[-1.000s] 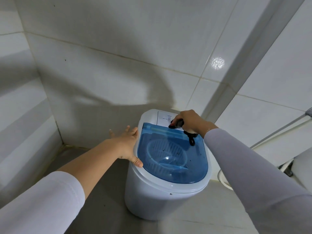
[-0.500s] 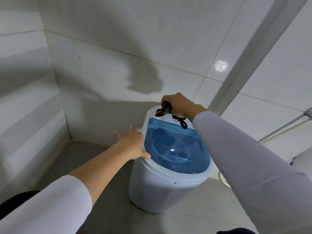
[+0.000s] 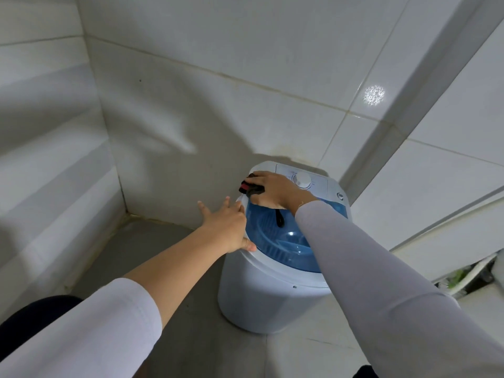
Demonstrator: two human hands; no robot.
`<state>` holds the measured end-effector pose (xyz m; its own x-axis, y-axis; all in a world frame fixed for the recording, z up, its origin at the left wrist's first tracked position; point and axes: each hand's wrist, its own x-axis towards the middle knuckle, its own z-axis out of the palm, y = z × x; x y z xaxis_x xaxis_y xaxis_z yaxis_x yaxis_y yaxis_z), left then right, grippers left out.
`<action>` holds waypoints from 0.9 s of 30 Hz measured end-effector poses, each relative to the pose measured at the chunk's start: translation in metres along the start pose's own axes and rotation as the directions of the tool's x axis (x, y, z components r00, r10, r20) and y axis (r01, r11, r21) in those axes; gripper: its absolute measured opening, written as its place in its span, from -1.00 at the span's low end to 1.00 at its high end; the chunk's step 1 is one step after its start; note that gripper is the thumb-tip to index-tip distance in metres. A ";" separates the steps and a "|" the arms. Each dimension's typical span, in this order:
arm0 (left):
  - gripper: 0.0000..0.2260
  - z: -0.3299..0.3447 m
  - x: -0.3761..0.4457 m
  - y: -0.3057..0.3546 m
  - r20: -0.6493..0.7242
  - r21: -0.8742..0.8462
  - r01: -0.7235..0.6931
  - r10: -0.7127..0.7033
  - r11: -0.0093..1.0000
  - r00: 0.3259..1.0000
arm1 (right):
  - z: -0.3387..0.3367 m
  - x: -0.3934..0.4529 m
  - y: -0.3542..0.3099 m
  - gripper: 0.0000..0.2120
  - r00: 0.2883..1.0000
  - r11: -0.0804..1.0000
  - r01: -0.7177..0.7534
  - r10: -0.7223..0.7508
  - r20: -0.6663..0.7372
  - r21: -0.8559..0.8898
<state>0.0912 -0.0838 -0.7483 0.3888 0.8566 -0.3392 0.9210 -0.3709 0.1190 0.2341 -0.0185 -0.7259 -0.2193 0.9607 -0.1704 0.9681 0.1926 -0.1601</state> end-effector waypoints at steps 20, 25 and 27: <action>-0.15 0.000 -0.002 0.003 0.018 0.079 0.031 -0.032 0.996 0.999 | 0.022 0.003 0.028 -0.58 0.987 0.990 0.027 -0.048 -0.151 -0.137; -0.15 -0.001 -0.001 0.003 0.016 0.071 0.032 -0.033 0.997 0.999 | 0.019 -0.006 0.040 -0.58 0.984 0.992 -0.017 -0.005 -0.179 -0.124; -0.16 -0.001 -0.001 0.004 0.016 0.073 0.033 -0.034 0.997 0.999 | 0.019 -0.010 0.044 -0.58 0.983 0.990 -0.024 -0.002 -0.183 -0.138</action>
<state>0.0939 -0.0860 -0.7464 0.3564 0.8632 -0.3577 0.9293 -0.3673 0.0395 0.2764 -0.0239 -0.7496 -0.1954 0.9807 0.0103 0.9805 0.1956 -0.0199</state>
